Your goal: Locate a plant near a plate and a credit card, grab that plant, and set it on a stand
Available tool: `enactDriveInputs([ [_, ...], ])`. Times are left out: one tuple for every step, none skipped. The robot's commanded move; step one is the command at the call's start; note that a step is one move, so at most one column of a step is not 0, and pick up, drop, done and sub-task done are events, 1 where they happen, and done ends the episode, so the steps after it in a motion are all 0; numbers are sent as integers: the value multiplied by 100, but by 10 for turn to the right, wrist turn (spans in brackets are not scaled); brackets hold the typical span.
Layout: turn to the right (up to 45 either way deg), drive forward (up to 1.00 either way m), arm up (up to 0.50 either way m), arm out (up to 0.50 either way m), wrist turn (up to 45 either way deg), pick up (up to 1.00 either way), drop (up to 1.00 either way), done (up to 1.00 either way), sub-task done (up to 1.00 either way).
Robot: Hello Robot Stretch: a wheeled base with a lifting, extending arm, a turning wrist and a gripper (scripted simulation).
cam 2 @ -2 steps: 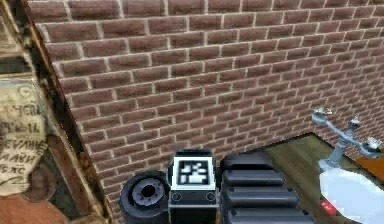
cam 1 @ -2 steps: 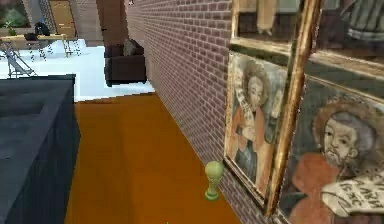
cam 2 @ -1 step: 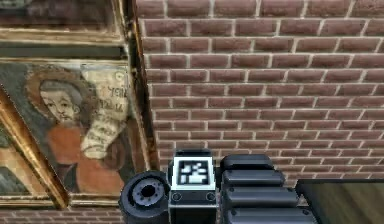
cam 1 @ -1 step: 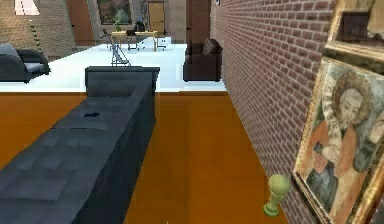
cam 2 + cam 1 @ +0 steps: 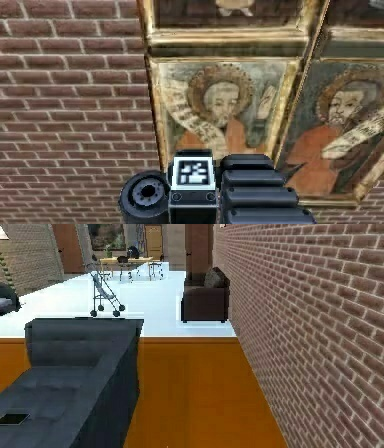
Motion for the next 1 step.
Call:
enactDriveInputs([
  [0, 100, 0, 0, 0, 0, 0, 0, 0],
])
